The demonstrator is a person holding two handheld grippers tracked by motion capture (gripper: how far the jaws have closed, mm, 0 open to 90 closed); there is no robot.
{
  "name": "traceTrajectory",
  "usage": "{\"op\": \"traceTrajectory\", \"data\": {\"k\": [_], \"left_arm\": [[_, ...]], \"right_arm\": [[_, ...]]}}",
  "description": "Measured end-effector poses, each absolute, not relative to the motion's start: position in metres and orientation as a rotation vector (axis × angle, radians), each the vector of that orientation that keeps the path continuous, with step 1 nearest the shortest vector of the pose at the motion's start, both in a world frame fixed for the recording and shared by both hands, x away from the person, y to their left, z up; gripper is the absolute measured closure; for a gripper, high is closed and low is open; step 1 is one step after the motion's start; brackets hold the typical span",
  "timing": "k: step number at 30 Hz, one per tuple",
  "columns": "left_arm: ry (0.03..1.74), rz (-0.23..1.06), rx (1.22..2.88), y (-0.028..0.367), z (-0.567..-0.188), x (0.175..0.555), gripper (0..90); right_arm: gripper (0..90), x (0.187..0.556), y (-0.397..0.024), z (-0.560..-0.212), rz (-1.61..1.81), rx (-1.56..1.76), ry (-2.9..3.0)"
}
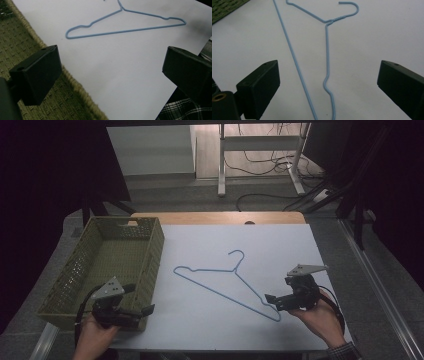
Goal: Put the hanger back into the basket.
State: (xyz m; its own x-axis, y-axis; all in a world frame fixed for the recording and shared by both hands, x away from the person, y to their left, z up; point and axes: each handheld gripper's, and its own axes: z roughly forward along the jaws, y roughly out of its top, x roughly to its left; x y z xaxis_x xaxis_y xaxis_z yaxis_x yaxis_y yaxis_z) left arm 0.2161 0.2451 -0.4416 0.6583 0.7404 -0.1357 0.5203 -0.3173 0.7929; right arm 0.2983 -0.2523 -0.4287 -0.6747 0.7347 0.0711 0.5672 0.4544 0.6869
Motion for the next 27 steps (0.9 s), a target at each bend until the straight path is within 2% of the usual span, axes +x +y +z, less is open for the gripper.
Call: {"op": "traceTrajectory", "data": {"k": [14,27], "left_arm": [[0.925,0.286,2.002,0.227,-0.437,0.223,2.7],[0.816,0.184,1.984,0.186,-0.436,0.232,1.9]], "right_arm": [[0.0,0.312,-0.242,-0.43,0.99,1.061,2.497],[0.0,0.326,-0.232,-0.43,0.974,1.07,2.509]]}}
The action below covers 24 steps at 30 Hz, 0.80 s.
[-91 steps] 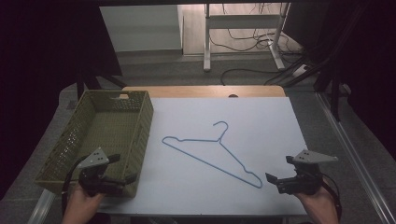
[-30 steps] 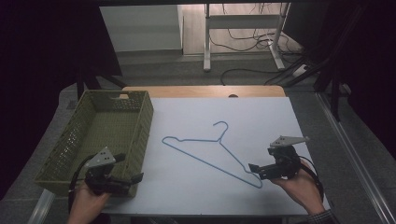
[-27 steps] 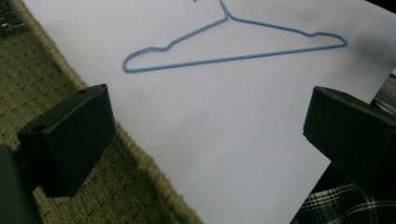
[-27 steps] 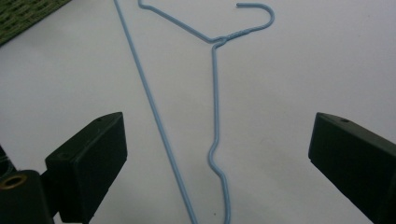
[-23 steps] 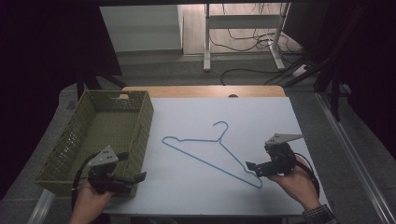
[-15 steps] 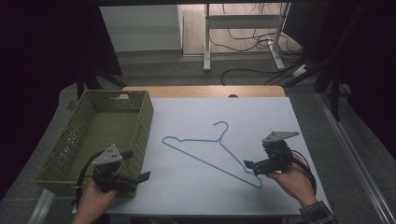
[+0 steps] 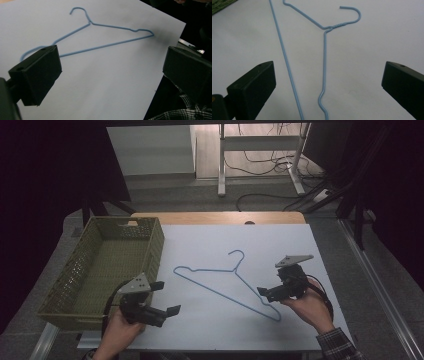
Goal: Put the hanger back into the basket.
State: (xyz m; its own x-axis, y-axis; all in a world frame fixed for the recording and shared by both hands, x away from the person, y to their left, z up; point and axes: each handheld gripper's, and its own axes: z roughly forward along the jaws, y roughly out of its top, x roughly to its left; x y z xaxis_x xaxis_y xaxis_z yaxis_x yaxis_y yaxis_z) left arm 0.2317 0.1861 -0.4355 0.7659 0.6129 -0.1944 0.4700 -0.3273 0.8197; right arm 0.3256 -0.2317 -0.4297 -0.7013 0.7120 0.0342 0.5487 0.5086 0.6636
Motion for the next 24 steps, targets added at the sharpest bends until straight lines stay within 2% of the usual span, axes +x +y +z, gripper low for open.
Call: {"op": "traceTrajectory", "data": {"k": [15,23,24], "left_arm": [[0.752,0.167,2.087,0.136,-0.452,0.253,1.7],[0.771,0.177,2.102,0.123,-0.466,0.268,1.6],[0.781,0.182,2.102,0.122,-0.469,0.27,1.6]], "right_arm": [[0.0,0.347,-0.216,-0.439,0.904,1.113,2.561],[8.7,0.356,-0.206,-0.446,0.869,1.093,2.587],[13.9,0.359,-0.204,-0.447,0.873,1.081,2.59]]}}
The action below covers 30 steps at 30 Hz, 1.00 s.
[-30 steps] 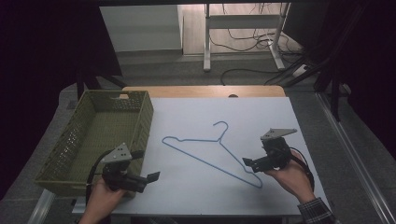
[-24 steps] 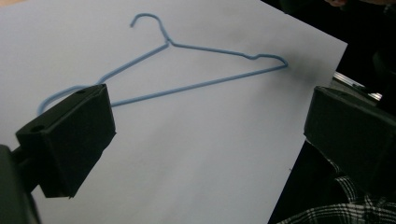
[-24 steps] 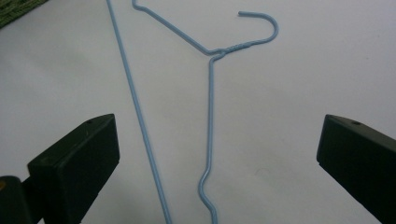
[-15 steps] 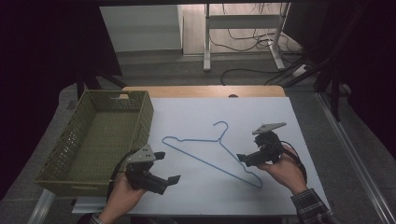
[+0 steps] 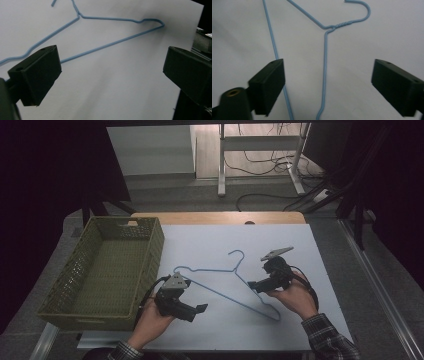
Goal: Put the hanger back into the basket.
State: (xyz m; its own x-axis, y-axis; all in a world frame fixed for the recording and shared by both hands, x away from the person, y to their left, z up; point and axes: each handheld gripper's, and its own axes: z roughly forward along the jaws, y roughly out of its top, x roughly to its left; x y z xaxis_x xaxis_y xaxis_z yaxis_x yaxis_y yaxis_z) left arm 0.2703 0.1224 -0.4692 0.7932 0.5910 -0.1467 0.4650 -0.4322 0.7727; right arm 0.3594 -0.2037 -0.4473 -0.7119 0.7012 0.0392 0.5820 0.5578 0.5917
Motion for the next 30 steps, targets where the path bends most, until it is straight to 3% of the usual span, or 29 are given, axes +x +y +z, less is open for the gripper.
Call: {"op": "traceTrajectory", "data": {"k": [5,12,15,16,17,18,22,30], "left_arm": [[0.797,0.183,2.095,0.122,-0.476,0.274,1.6],[0.823,0.189,2.087,0.124,-0.484,0.279,1.7],[0.831,0.189,2.091,0.125,-0.486,0.28,1.7],[0.842,0.185,2.091,0.124,-0.487,0.281,1.9],[0.842,0.185,2.091,0.124,-0.487,0.281,1.9],[0.847,0.184,2.091,0.124,-0.487,0.281,1.9],[0.856,0.184,2.097,0.124,-0.489,0.283,2.2],[0.872,0.185,2.078,0.126,-0.495,0.286,2.2]], "right_arm": [[22.4,0.366,-0.198,-0.451,0.884,1.073,2.598],[44.1,0.382,-0.182,-0.466,0.862,1.012,2.607],[47.4,0.385,-0.179,-0.471,0.846,1.004,2.62],[54.0,0.388,-0.176,-0.476,0.836,1.0,2.629],[54.0,0.388,-0.176,-0.476,0.836,1.0,2.629],[60.2,0.39,-0.174,-0.481,0.835,1.002,2.633],[70.9,0.392,-0.172,-0.492,0.819,0.994,2.645],[77.9,0.394,-0.173,-0.503,0.785,0.992,2.662]]}}
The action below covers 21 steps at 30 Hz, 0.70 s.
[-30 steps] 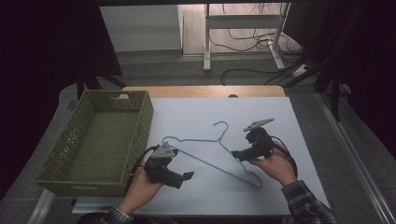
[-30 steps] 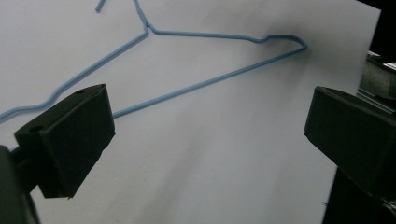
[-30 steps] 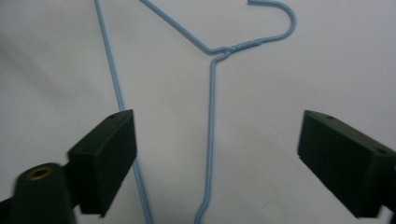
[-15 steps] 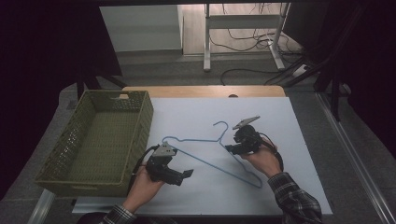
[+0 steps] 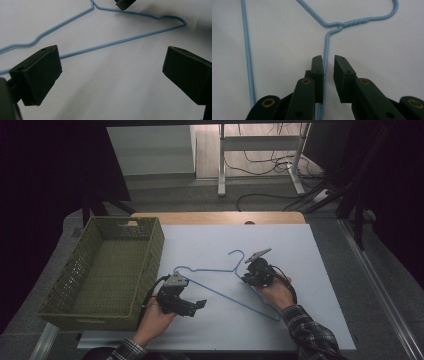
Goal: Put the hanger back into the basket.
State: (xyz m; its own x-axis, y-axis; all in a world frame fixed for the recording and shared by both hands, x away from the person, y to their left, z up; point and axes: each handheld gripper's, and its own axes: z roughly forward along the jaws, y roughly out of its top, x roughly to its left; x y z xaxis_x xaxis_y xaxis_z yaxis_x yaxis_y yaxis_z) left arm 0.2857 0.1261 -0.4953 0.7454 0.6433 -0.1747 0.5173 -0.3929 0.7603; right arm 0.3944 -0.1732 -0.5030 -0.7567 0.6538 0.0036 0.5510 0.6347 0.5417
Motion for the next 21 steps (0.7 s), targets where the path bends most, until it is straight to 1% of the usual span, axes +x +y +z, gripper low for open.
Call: {"op": "traceTrajectory", "data": {"k": [8,10,11,18,21], "left_arm": [[0.86,0.195,2.077,0.1256,-0.4989,0.2873,2.1],[0.862,0.194,2.075,0.1253,-0.4992,0.2881,2.0],[0.864,0.191,2.074,0.1252,-0.4991,0.2885,2.0],[0.87,0.194,2.086,0.1235,-0.4972,0.2908,1.9],[0.887,0.199,2.086,0.1226,-0.4946,0.2934,2.1]], "right_arm": [[78.0,0.3962,-0.1726,-0.5093,0.771,1.002,2.67],[80.8,0.3958,-0.1725,-0.5093,0.773,1.015,2.669],[85.4,0.3955,-0.1725,-0.5097,0.782,1.023,2.672],[86.6,0.3936,-0.1706,-0.5085,0.77,1.008,2.667],[86.7,0.3918,-0.1713,-0.5027,0.798,1.009,2.645]]}}
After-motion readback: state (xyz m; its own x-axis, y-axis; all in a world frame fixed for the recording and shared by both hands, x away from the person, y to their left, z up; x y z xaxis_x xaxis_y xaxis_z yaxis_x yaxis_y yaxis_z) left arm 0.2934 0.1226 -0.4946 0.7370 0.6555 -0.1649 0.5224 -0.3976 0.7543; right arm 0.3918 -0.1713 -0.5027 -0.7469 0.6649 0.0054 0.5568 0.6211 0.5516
